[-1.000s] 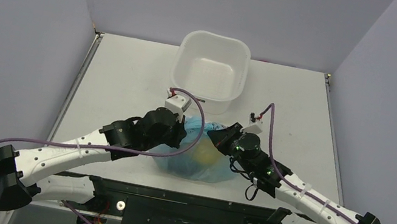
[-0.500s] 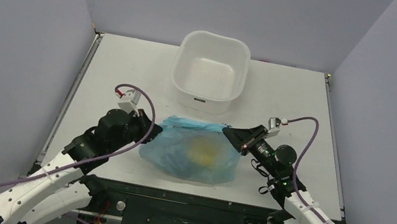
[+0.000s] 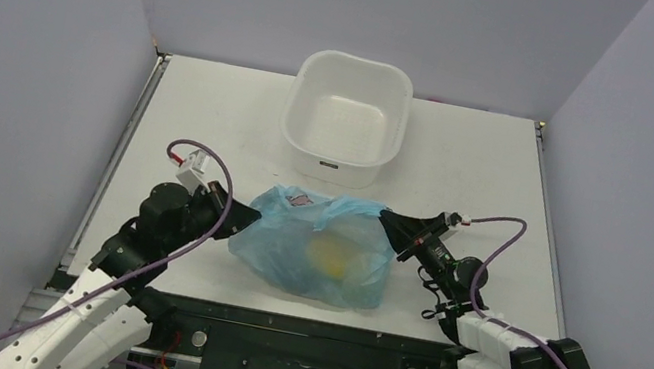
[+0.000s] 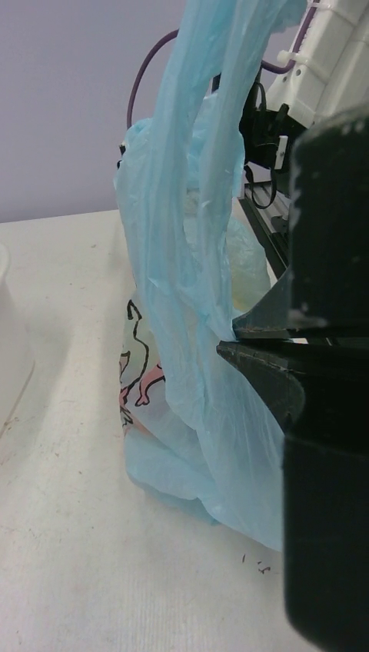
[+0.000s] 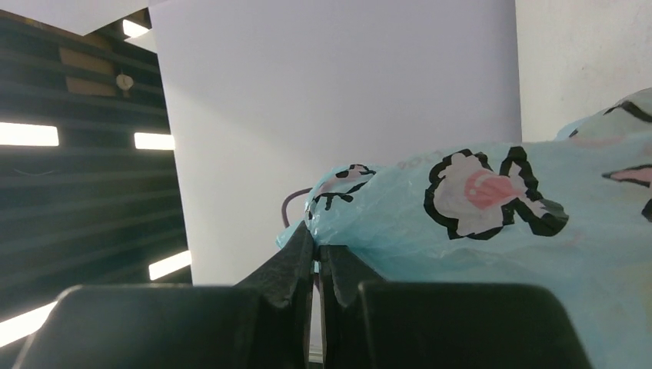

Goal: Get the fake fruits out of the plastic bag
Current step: Untie the plastic bag at the center of the board.

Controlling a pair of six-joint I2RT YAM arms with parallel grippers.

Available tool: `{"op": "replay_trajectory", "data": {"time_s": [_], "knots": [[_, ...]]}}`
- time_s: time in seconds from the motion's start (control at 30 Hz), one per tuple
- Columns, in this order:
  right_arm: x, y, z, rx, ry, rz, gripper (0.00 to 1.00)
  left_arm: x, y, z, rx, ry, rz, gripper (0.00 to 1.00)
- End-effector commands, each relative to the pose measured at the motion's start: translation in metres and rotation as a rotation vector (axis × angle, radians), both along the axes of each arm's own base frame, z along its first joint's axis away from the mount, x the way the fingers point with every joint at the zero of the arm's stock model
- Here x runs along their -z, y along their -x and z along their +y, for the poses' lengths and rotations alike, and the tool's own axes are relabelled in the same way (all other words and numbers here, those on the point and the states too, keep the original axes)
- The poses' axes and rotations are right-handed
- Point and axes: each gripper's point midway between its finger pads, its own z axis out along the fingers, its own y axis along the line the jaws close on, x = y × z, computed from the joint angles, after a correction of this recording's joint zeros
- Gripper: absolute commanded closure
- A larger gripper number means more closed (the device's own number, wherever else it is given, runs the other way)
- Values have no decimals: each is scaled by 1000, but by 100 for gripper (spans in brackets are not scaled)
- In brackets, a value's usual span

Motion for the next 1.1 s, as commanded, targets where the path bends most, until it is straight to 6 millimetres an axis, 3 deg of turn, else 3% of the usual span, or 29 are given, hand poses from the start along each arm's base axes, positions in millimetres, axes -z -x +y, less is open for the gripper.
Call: {"op": "replay_trajectory", "data": {"time_s": [0.0, 0.1, 0.17, 0.2, 0.23, 0.27, 0.3, 0.33, 0.37, 0.4, 0.43, 0.57, 0.73, 0.8, 0.83, 0.9, 1.0, 1.07], "knots": [[-53, 15, -2, -20, -56, -208, 100, -18, 1, -12, 72, 44, -47, 91], [-28, 7, 9, -22, 182, -134, 100, -26, 2, -16, 120, 0, -44, 73], [-5, 6, 5, 5, 503, -189, 100, -36, 5, -13, 145, -59, -60, 66], [28, 9, -5, 8, 656, -65, 98, -44, 7, -8, 152, -111, -73, 63], [5, 10, -11, 38, 755, -174, 97, -61, 7, -5, 152, -132, -106, 62], [21, 16, -20, 41, 862, -124, 92, -54, 9, 2, 167, -213, -93, 60], [4, 12, -28, 90, 944, -192, 89, -66, 13, 6, 177, -243, -107, 59], [13, 23, -28, 46, 1014, -178, 80, -68, 14, 7, 218, -301, -134, 58], [2, 19, -32, 68, 1080, -226, 76, -80, 19, 8, 244, -323, -152, 58], [-3, 27, -28, 29, 1116, -246, 67, -81, 20, 7, 292, -367, -171, 56], [2, 26, -28, 4, 1184, -268, 63, -92, 25, 9, 315, -388, -188, 55], [-8, 40, -18, -86, 1413, -404, 48, -105, 35, 3, 477, -490, -273, 52], [-31, 45, -27, -73, 1657, -556, 41, -118, 32, 4, 451, -568, -432, 50], [-36, 46, -34, -49, 1717, -582, 39, -114, 29, 2, 432, -595, -514, 48], [-36, 45, -38, -40, 1745, -586, 38, -123, 29, -1, 423, -593, -586, 48], [-40, 41, -49, 0, 1805, -585, 38, -122, 28, -10, 438, -600, -641, 47], [-47, 28, -71, 110, 1932, -570, 37, -115, 21, -25, 471, -642, -660, 47], [-50, 21, -72, 120, 2001, -604, 36, -105, 16, -40, 524, -698, -661, 47]]}}
